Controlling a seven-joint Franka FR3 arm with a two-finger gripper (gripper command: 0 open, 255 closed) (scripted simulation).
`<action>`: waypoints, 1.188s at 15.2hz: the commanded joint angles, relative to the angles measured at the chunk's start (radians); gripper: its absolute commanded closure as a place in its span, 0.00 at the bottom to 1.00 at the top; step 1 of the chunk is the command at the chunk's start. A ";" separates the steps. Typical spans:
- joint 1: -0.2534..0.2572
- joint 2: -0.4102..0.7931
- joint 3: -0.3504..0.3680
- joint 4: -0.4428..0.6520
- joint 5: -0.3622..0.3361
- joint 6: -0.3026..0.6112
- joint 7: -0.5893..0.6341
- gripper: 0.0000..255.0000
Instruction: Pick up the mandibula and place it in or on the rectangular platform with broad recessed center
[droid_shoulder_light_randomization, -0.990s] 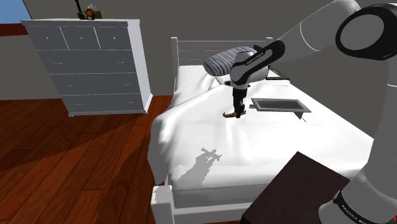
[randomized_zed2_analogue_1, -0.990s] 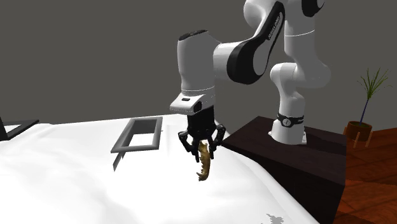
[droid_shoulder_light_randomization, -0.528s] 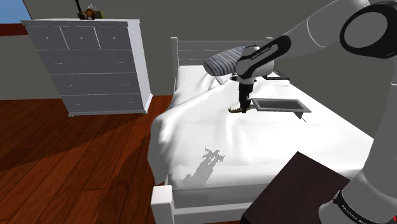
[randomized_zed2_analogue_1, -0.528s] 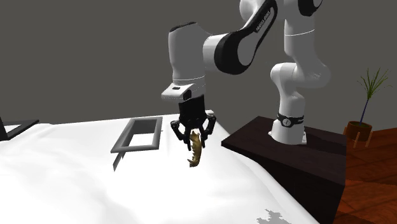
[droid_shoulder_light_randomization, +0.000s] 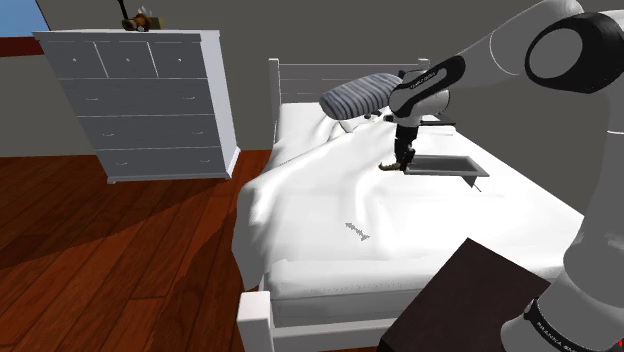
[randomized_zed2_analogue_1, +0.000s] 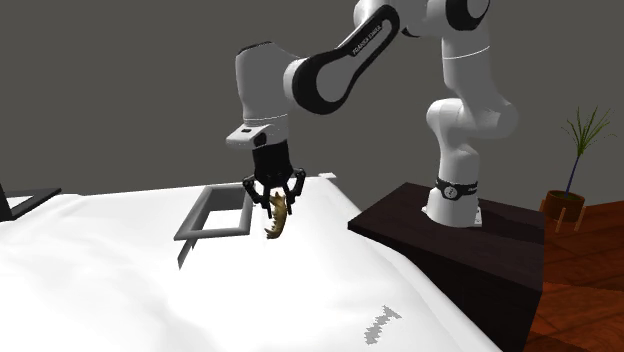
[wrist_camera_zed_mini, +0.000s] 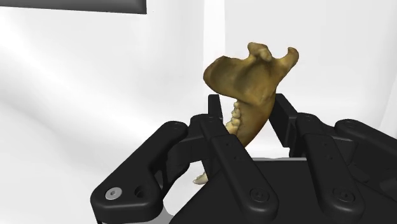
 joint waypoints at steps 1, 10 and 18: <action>-0.031 0.021 -0.014 0.031 0.003 -0.012 -0.046 1.00; -0.168 0.153 -0.059 0.239 0.021 -0.090 -0.225 1.00; -0.300 0.339 -0.082 0.548 0.044 -0.212 -0.361 1.00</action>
